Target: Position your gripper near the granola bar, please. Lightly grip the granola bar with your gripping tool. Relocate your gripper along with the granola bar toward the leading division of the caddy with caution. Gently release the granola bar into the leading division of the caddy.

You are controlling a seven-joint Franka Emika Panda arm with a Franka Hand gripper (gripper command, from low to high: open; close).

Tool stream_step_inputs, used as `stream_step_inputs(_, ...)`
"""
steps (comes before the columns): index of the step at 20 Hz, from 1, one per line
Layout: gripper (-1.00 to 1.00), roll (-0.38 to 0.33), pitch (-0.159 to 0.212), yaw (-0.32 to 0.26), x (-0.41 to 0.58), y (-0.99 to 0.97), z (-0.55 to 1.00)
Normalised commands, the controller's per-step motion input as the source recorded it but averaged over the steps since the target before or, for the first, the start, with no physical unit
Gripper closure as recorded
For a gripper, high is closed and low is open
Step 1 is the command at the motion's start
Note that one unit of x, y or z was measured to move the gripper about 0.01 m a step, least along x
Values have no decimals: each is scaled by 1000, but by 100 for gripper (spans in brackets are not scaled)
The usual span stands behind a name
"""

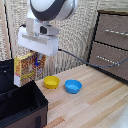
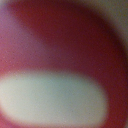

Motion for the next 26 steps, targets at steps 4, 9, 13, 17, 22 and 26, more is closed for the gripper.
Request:
stream_step_inputs(4,100,0,80,-119,-8,709,0)
stream_step_inputs(9,100,-4,84,-122,-65,679,0)
stream_step_inputs(13,100,-11,84,-129,-100,645,0)
stream_step_inputs(17,100,-25,90,-135,-145,601,0)
stream_step_inputs(22,-100,-92,51,-168,-95,538,-79)
stream_step_inputs(26,-100,-37,-35,-140,176,79,-299)
